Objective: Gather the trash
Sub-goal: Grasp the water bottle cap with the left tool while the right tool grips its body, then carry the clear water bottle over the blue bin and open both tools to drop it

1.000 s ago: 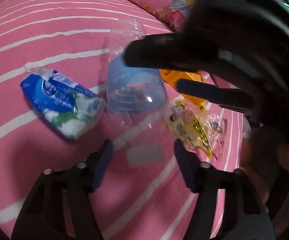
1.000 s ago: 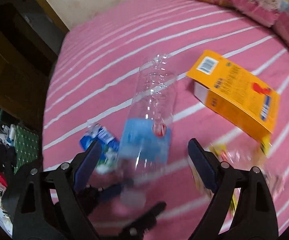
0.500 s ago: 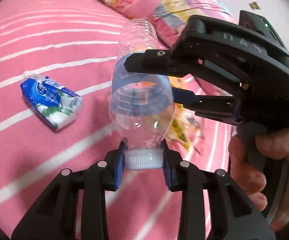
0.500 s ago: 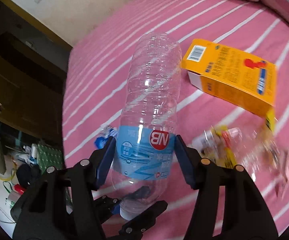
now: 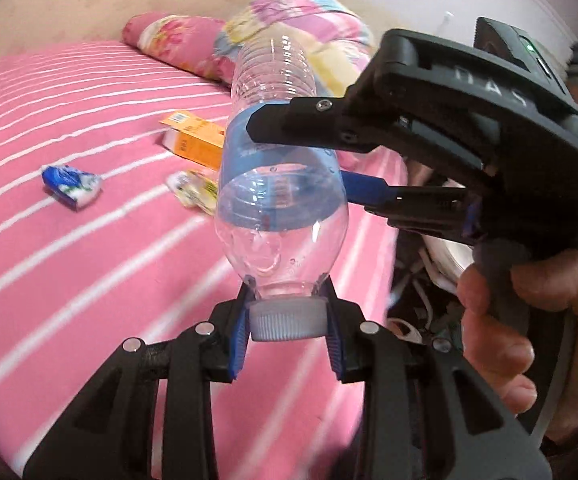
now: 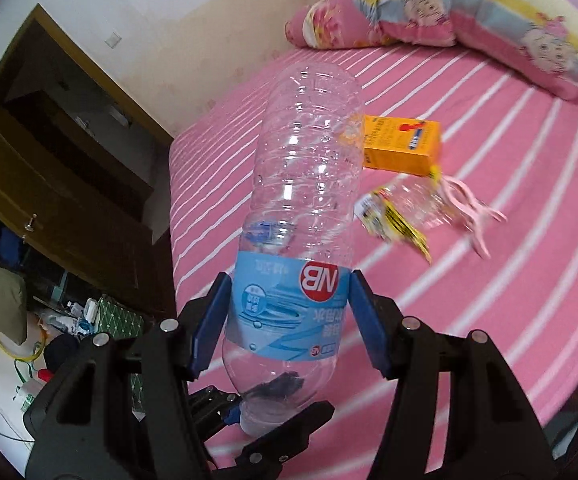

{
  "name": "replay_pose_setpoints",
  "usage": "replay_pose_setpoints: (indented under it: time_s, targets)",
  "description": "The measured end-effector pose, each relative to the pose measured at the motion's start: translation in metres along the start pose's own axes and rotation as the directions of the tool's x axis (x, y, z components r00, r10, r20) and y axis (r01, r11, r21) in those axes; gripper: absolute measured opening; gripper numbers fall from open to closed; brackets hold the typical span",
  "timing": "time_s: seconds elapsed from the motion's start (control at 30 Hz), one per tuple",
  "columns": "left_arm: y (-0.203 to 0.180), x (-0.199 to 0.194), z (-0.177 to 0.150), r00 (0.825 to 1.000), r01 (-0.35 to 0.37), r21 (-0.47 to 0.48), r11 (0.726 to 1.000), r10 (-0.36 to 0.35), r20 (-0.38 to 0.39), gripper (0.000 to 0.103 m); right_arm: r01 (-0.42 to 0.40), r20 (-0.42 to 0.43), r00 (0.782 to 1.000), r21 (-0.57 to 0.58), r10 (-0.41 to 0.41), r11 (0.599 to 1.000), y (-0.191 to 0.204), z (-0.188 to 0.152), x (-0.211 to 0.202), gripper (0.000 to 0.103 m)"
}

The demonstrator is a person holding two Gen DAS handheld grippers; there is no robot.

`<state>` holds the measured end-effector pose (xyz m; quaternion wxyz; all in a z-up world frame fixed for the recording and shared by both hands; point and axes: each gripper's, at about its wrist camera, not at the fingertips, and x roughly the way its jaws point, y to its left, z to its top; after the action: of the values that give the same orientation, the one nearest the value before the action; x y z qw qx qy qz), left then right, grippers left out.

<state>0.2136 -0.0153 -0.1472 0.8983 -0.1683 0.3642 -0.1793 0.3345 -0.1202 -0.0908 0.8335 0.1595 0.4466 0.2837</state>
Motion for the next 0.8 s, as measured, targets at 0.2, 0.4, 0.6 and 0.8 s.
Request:
replay_pose_setpoints:
  time_s: [0.2, 0.4, 0.6, 0.8]
  targets:
    - [-0.062, -0.012, -0.027, 0.998, 0.051, 0.048, 0.998, -0.049, -0.039, 0.031, 0.036, 0.053, 0.998, -0.009, -0.036, 0.999, -0.006, -0.049, -0.071, 0.060]
    - [-0.131, -0.008, -0.063, 0.989, 0.097, 0.104, 0.990, -0.085, -0.117, 0.031, 0.059, 0.092, 0.994, 0.077, -0.066, 0.995, -0.053, -0.099, -0.137, 0.061]
    - [-0.197, 0.005, -0.103, 0.973, 0.143, 0.180, 0.973, -0.105, -0.206, 0.031, 0.073, 0.134, 0.986, 0.184, -0.099, 0.980, -0.106, -0.149, -0.202, 0.061]
    - [-0.255, 0.016, -0.141, 0.952, 0.187, 0.254, 0.949, -0.111, -0.287, 0.031, 0.077, 0.170, 0.977, 0.287, -0.130, 0.955, -0.153, -0.191, -0.252, 0.061]
